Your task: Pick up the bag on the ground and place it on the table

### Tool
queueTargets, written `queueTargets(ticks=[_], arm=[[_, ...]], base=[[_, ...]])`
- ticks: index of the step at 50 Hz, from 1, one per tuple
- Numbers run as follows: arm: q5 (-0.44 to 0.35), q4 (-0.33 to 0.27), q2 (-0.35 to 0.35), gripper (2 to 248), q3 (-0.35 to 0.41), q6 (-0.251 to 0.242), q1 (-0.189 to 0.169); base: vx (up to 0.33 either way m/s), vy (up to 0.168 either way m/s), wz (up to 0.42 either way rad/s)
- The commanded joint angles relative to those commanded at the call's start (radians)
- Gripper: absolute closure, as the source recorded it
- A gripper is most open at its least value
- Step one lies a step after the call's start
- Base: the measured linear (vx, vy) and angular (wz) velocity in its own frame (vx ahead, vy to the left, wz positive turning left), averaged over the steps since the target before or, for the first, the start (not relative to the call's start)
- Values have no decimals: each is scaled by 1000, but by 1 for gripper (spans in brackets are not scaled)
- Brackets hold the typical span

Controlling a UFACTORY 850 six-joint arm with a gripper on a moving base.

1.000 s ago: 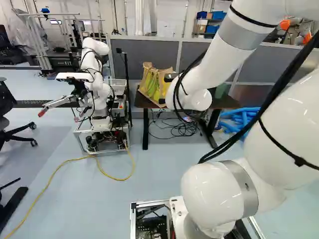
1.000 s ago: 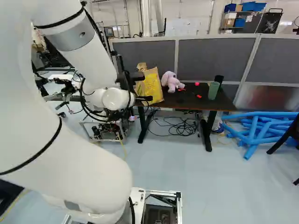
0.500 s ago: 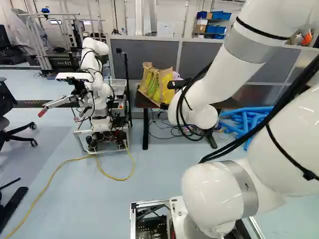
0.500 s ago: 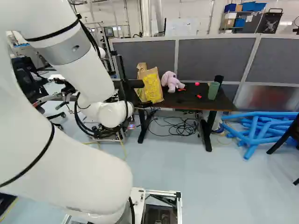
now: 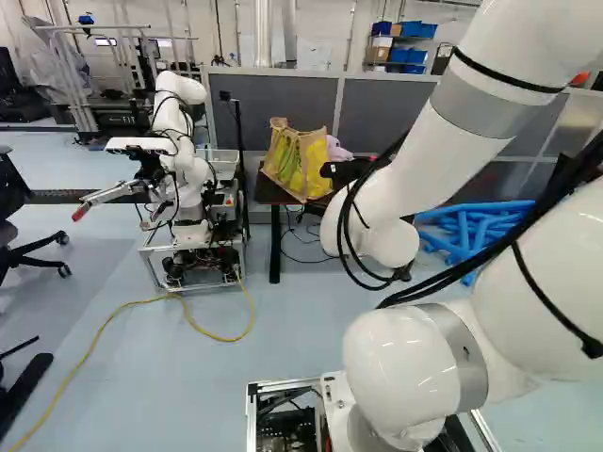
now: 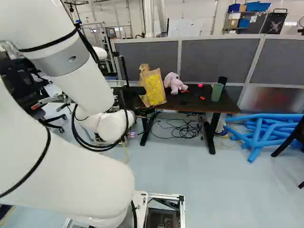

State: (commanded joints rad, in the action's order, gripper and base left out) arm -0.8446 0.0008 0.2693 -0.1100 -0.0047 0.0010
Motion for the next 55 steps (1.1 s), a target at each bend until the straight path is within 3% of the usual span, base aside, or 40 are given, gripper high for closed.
queueTargets(ticks=[55], arm=[[-28, -1, 10, 3, 23, 5, -1]], base=[[0, 0, 0]])
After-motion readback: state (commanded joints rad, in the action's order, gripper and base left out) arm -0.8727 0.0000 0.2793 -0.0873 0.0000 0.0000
